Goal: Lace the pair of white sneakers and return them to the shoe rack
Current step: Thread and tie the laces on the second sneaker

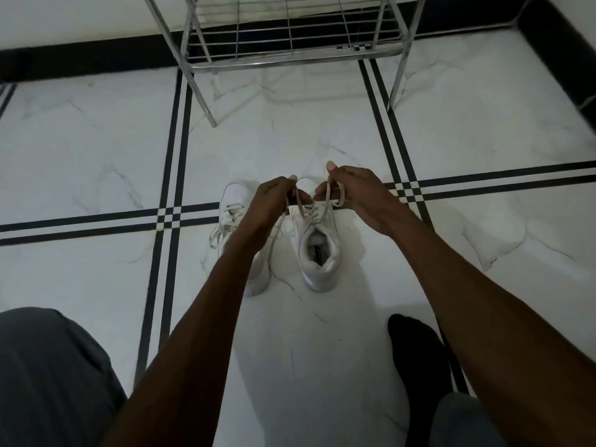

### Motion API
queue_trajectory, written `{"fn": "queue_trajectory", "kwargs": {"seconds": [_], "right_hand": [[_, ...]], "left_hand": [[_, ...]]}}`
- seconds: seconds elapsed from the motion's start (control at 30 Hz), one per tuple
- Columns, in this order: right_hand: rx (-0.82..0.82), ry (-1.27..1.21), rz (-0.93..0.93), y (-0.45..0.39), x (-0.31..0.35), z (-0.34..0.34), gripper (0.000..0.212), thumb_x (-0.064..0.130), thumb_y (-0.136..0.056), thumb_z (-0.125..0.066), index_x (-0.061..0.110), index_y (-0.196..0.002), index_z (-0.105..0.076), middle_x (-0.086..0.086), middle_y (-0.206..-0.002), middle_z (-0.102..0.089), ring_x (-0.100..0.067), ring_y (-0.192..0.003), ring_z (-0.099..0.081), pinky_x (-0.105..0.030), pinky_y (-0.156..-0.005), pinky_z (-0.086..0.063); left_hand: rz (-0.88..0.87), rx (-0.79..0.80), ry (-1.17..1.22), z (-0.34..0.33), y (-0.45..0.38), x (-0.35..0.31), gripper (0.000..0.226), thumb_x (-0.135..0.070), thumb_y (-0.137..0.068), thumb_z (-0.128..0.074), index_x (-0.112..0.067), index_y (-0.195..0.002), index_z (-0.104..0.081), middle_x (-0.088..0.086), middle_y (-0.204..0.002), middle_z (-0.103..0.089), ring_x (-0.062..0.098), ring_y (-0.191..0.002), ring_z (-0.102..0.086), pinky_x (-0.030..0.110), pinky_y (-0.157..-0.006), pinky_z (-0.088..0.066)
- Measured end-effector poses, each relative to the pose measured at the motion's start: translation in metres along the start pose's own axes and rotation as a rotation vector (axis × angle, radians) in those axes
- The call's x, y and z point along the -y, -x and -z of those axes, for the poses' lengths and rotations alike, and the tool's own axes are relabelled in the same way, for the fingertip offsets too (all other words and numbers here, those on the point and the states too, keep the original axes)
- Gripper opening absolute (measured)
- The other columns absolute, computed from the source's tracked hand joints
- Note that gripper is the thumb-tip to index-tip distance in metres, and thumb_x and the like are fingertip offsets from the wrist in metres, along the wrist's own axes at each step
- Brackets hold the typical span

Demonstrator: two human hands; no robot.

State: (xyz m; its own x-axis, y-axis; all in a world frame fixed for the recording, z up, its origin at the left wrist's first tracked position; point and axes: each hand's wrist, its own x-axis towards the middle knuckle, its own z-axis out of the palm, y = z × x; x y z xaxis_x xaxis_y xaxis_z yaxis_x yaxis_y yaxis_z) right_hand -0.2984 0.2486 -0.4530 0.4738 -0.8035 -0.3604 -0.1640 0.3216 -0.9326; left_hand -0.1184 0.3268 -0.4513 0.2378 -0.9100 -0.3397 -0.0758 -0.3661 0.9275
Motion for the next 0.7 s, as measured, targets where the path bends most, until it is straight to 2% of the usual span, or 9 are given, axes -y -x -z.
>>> {"fn": "queue_trajectory", "kwargs": {"seconds": [0.07, 0.2, 0.3, 0.4, 0.47, 0.57, 0.63, 0.7], "right_hand": [[-0.031, 0.013, 0.011, -0.001, 0.001, -0.005, 0.032, 0.042, -0.099, -0.057, 0.013, -0.095, -0.070, -0.007, -0.096, -0.074, -0.023, -0.090, -0.074, -0.043, -0.088, -0.053], [-0.039, 0.118, 0.029, -0.004, -0.005, -0.008, 0.023, 0.025, -0.100, -0.059, 0.017, -0.119, -0.070, -0.005, -0.105, -0.073, -0.017, -0.089, -0.071, -0.046, -0.092, -0.057], [-0.019, 0.145, 0.005, -0.007, -0.009, -0.009, 0.026, 0.018, -0.102, -0.055, 0.019, -0.125, -0.067, -0.001, -0.102, -0.073, -0.009, -0.078, -0.070, -0.036, -0.082, -0.057], [0.011, 0.115, -0.027, -0.008, -0.011, -0.009, 0.028, 0.019, -0.104, -0.052, 0.019, -0.129, -0.064, -0.005, -0.100, -0.073, -0.012, -0.080, -0.065, -0.030, -0.078, -0.054], [0.042, 0.165, -0.026, -0.009, -0.012, -0.007, 0.033, 0.016, -0.103, -0.055, 0.018, -0.135, -0.060, -0.004, -0.101, -0.072, -0.014, -0.083, -0.062, -0.030, -0.080, -0.052], [0.068, 0.237, -0.017, -0.010, -0.012, -0.003, 0.051, 0.002, -0.099, -0.056, 0.018, -0.146, -0.049, -0.005, -0.106, -0.073, -0.013, -0.084, -0.064, -0.034, -0.084, -0.053], [0.051, 0.263, -0.005, -0.008, -0.011, -0.002, 0.052, -0.004, -0.098, -0.053, 0.019, -0.145, -0.049, -0.009, -0.105, -0.075, -0.013, -0.081, -0.066, -0.035, -0.081, -0.054], [0.017, 0.270, 0.004, -0.007, -0.011, -0.003, 0.042, -0.002, -0.099, -0.051, 0.017, -0.137, -0.050, -0.011, -0.104, -0.077, -0.015, -0.080, -0.068, -0.034, -0.075, -0.054]], "left_hand": [[-0.035, -0.023, 0.087, -0.007, 0.002, 0.003, 0.038, -0.030, -0.107, -0.045, 0.002, -0.096, -0.061, 0.013, -0.088, -0.076, 0.021, -0.086, -0.076, 0.031, -0.082, -0.052], [-0.099, -0.057, 0.037, -0.014, 0.001, 0.013, 0.034, -0.033, -0.107, -0.046, -0.005, -0.096, -0.062, 0.010, -0.083, -0.061, 0.018, -0.076, -0.063, 0.035, -0.080, -0.053], [-0.130, -0.059, -0.036, -0.012, -0.002, 0.019, 0.031, -0.033, -0.107, -0.046, -0.008, -0.106, -0.065, -0.001, -0.078, -0.059, 0.015, -0.075, -0.058, 0.036, -0.080, -0.052], [-0.167, -0.052, -0.068, -0.012, -0.003, 0.020, 0.026, -0.030, -0.108, -0.045, -0.015, -0.112, -0.066, -0.005, -0.075, -0.058, 0.011, -0.072, -0.059, 0.033, -0.080, -0.052], [-0.194, -0.037, -0.099, -0.011, -0.004, 0.021, 0.025, -0.024, -0.108, -0.044, -0.019, -0.120, -0.065, -0.003, -0.076, -0.058, 0.010, -0.072, -0.060, 0.029, -0.078, -0.051], [-0.201, -0.024, -0.127, -0.009, -0.006, 0.021, 0.031, -0.015, -0.106, -0.043, -0.022, -0.129, -0.062, -0.001, -0.080, -0.058, 0.006, -0.071, -0.060, 0.026, -0.076, -0.050], [-0.205, -0.014, -0.160, -0.008, -0.007, 0.022, 0.036, -0.010, -0.104, -0.042, -0.023, -0.134, -0.059, -0.001, -0.082, -0.058, 0.007, -0.073, -0.060, 0.024, -0.075, -0.050], [-0.222, 0.002, -0.197, -0.008, -0.008, 0.023, 0.040, -0.005, -0.103, -0.042, -0.023, -0.136, -0.056, -0.001, -0.083, -0.056, 0.009, -0.074, -0.059, 0.022, -0.076, -0.051]]}}
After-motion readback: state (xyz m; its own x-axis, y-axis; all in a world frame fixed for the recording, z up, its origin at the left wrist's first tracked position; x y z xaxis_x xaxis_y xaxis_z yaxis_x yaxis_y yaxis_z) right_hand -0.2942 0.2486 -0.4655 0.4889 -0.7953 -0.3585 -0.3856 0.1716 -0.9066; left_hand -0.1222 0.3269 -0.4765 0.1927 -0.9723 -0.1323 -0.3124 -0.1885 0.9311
